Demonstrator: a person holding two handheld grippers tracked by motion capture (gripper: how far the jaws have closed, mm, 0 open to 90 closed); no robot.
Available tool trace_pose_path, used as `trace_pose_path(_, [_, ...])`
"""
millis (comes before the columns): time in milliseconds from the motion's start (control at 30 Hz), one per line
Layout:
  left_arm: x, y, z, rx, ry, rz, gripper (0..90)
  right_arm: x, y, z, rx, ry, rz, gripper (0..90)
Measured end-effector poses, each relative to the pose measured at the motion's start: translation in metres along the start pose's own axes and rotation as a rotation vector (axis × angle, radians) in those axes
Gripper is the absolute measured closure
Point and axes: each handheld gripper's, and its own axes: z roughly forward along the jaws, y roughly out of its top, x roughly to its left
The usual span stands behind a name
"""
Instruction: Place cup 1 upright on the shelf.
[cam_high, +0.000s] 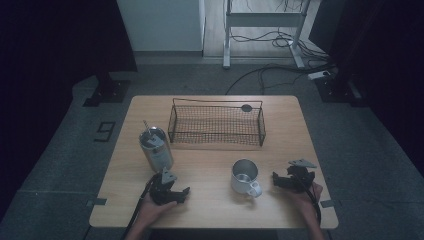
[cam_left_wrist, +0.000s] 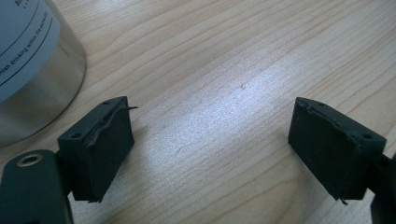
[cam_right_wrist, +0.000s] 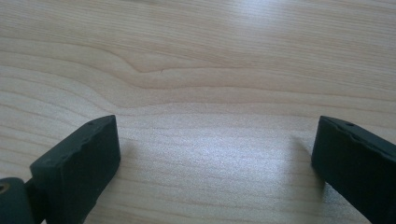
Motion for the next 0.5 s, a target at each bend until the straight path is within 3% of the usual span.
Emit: trace_pose_path(500, [0.0002,0.0003,0.0003,-0.001,0.001,-0.002,14.1,0.0001,-0.0025,-0.0033,-0.012,-0.034,0.035,5.6])
